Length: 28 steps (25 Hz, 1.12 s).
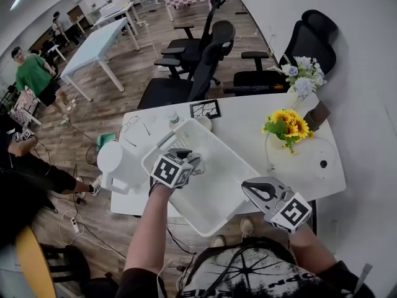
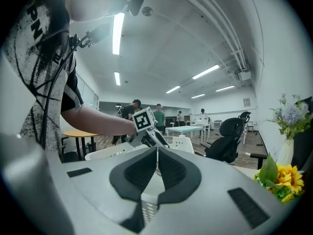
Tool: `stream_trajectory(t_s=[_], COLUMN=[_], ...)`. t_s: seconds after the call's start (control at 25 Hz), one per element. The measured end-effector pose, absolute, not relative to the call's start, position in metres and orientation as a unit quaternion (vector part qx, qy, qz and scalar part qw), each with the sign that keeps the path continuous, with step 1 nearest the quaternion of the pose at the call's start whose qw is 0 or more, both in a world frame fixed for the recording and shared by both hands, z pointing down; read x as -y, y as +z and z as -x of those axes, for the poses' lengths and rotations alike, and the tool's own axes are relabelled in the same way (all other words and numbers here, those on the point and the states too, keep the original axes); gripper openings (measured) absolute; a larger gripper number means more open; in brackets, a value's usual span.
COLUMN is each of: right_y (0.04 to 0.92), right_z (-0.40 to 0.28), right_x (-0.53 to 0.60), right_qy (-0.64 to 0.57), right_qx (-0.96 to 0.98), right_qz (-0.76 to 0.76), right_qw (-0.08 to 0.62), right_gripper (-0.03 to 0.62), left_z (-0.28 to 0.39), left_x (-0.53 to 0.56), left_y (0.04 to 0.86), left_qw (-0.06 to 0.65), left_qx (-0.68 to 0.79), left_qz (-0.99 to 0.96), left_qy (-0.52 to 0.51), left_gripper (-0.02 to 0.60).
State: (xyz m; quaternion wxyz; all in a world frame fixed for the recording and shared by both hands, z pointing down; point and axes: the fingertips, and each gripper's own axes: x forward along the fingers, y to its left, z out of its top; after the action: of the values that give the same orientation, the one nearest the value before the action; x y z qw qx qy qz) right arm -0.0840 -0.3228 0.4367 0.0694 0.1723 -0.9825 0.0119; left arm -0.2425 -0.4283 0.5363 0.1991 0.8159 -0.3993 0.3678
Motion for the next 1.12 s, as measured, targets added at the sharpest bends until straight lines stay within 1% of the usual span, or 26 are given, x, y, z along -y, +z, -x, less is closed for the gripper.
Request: stream_trajectory(t_s=[0.28, 0.6, 1.12], right_y=[0.436, 0.437, 0.427], right_z=[0.075, 0.073, 0.093], right_x=[0.322, 0.315, 0.295], right_qy=[0.008, 0.004, -0.017], right_qx=[0.98, 0.978, 0.977], right_qz=[-0.185, -0.195, -0.197], right_qw=[0.071, 0.079, 0.076], right_gripper=[0.023, 0.023, 0.025], left_z=[0.238, 0.234, 0.238], left_x=[0.428, 0.422, 0.403], left_y=[0.534, 0.515, 0.43], left_qw=[0.188, 0.172, 0.111], left_qx=[0.403, 0.408, 0.431], left_qz=[-0.818, -0.834, -0.863], left_qy=[0.365, 0.33, 0.24], left_gripper=[0.147, 0.147, 0.148])
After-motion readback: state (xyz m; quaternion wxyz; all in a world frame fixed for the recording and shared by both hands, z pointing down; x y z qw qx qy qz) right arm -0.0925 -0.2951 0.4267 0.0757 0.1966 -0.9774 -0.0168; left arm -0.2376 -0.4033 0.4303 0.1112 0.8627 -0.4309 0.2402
